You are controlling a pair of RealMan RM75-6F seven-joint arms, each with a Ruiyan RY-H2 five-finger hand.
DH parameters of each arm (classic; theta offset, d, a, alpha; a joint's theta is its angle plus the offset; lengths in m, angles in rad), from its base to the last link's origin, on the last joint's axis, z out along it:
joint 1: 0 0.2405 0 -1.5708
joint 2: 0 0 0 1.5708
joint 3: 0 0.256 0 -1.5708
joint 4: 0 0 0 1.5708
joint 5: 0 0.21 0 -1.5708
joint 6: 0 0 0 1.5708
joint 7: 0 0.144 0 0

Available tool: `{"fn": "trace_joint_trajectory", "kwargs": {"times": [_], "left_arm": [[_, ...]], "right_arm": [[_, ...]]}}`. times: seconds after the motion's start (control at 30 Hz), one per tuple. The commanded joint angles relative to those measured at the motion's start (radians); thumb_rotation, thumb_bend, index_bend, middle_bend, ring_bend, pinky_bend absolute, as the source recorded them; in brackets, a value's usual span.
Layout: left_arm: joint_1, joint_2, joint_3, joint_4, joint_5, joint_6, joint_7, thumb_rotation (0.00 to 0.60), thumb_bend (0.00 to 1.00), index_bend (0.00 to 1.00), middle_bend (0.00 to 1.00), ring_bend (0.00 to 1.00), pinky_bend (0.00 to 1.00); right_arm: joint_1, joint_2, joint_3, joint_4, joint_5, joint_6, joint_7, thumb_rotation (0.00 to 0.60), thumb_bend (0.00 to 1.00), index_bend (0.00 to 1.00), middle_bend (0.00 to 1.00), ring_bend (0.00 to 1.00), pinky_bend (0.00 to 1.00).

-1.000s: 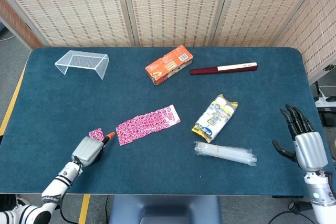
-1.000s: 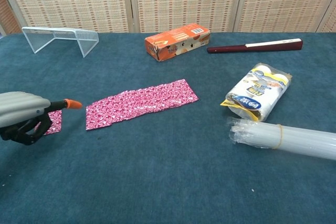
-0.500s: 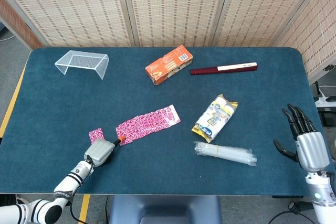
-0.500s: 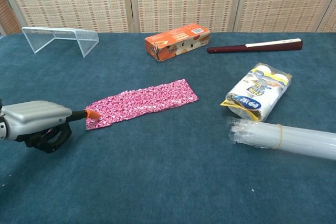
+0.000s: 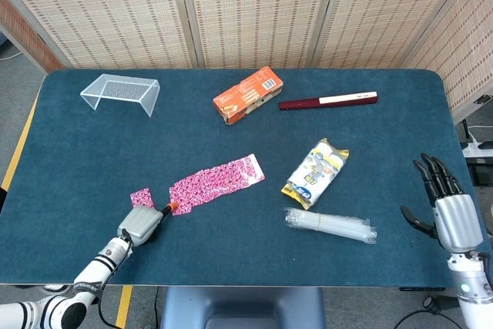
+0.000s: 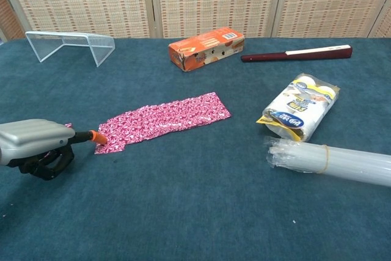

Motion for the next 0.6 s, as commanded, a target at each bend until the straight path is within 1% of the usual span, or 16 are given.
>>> {"fn": "trace_joint_trajectory", "kwargs": {"times": [0.03, 0.13, 0.3, 0.6], "left_arm": [[-0.001, 0.001, 0.001, -0.001, -0.002, 0.002, 0.001, 0.600, 0.83, 0.15, 0.70, 0.75, 0.74], [0.002, 0.013, 0.008, -0.014, 0.002, 0.011, 0.005, 0.600, 0.83, 0.16, 0.70, 0.75, 0.74], [0.036, 0.052, 0.043, -0.062, 0.037, 0.059, 0.008, 0.600, 0.83, 0.19, 0.71, 0.75, 0.74], [0.151, 0.090, 0.113, -0.124, 0.114, 0.191, -0.035, 0.600, 0.83, 0.20, 0.70, 0.75, 0.74]], "right_arm": [[0.000, 0.000, 0.001, 0.000, 0.001, 0.000, 0.001, 0.600, 0.19, 0.00, 0.00, 0.00, 0.19], [-0.001, 0.001, 0.001, -0.001, 0.001, 0.001, 0.002, 0.600, 0.19, 0.00, 0.00, 0.00, 0.19], [-0.001, 0.003, 0.003, -0.003, 0.003, 0.001, 0.005, 0.600, 0.19, 0.00, 0.00, 0.00, 0.19], [-0.003, 0.002, 0.001, -0.001, -0.002, 0.009, 0.007, 0.600, 0.19, 0.00, 0.00, 0.00, 0.19]]}}
